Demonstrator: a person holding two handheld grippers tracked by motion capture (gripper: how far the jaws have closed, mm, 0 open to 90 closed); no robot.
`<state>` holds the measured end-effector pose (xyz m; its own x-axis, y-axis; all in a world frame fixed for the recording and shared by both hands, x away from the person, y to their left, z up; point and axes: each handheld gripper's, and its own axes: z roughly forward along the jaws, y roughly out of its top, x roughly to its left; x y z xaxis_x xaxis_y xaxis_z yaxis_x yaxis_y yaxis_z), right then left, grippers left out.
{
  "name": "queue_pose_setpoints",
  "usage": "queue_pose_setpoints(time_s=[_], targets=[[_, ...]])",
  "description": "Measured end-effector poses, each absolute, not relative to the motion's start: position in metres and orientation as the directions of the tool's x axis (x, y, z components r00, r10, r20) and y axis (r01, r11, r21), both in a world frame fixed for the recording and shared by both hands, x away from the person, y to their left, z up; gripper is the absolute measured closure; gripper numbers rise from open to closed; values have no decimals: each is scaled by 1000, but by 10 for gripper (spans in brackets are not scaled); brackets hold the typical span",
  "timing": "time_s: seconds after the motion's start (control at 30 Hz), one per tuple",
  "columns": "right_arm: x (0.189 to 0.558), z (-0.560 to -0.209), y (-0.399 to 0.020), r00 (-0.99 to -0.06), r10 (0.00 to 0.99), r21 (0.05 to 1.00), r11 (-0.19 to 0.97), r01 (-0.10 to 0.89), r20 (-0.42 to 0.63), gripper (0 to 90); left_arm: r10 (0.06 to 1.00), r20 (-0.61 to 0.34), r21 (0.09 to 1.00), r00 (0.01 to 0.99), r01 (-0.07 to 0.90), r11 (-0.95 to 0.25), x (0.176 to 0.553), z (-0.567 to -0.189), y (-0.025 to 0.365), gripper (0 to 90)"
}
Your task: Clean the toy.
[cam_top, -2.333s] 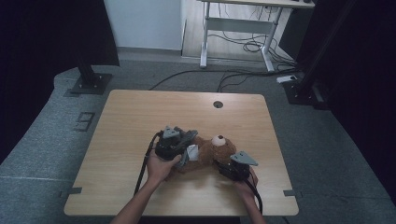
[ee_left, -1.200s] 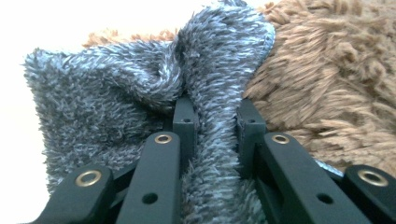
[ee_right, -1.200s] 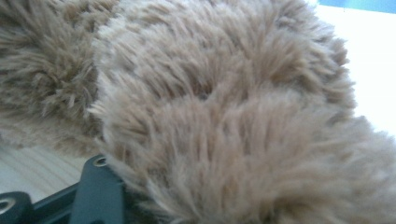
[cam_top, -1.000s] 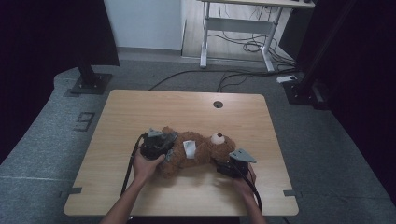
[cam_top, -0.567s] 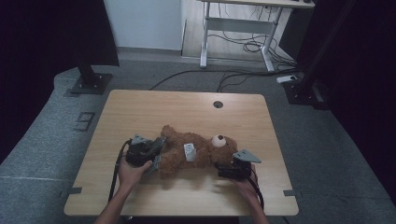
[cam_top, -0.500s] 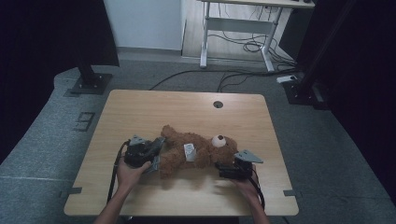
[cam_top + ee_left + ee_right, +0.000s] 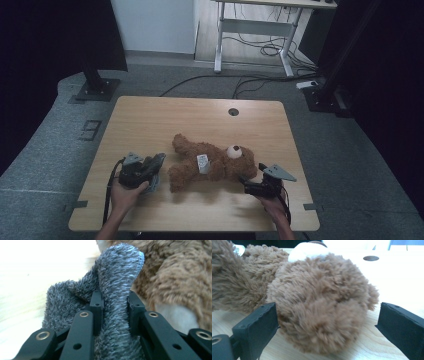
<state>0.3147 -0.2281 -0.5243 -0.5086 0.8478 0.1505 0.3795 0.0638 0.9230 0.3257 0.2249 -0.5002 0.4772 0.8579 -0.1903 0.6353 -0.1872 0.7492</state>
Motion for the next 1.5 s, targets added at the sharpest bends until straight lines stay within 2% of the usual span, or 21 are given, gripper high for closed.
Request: queue_pose_setpoints(time_s=[0.33, 0.4, 0.57, 0.63, 1.1, 1.5], targets=[[310, -528, -244, -487, 857, 919, 46, 393, 165, 36, 871, -174, 720, 459, 663, -205, 313, -512, 237, 671], [310, -529, -244, -490, 857, 918, 52, 392, 160, 36, 876, -172, 705, 451, 677, -210, 313, -515, 237, 615], [309, -531, -247, -491, 856, 915, 55, 399, 162, 34, 891, -144, 694, 430, 686, -219, 312, -517, 240, 320], [307, -532, -248, -492, 855, 915, 53, 399, 165, 34, 888, -145, 709, 437, 672, -215, 310, -513, 244, 269], [302, -537, -258, -478, 867, 898, 90, 432, 143, 38, 863, -138, 743, 486, 627, -234, 302, -504, 236, 250], [288, -547, -281, -435, 889, 881, 86, 465, 142, 41, 863, -145, 750, 484, 623, -223, 295, -507, 239, 256]])
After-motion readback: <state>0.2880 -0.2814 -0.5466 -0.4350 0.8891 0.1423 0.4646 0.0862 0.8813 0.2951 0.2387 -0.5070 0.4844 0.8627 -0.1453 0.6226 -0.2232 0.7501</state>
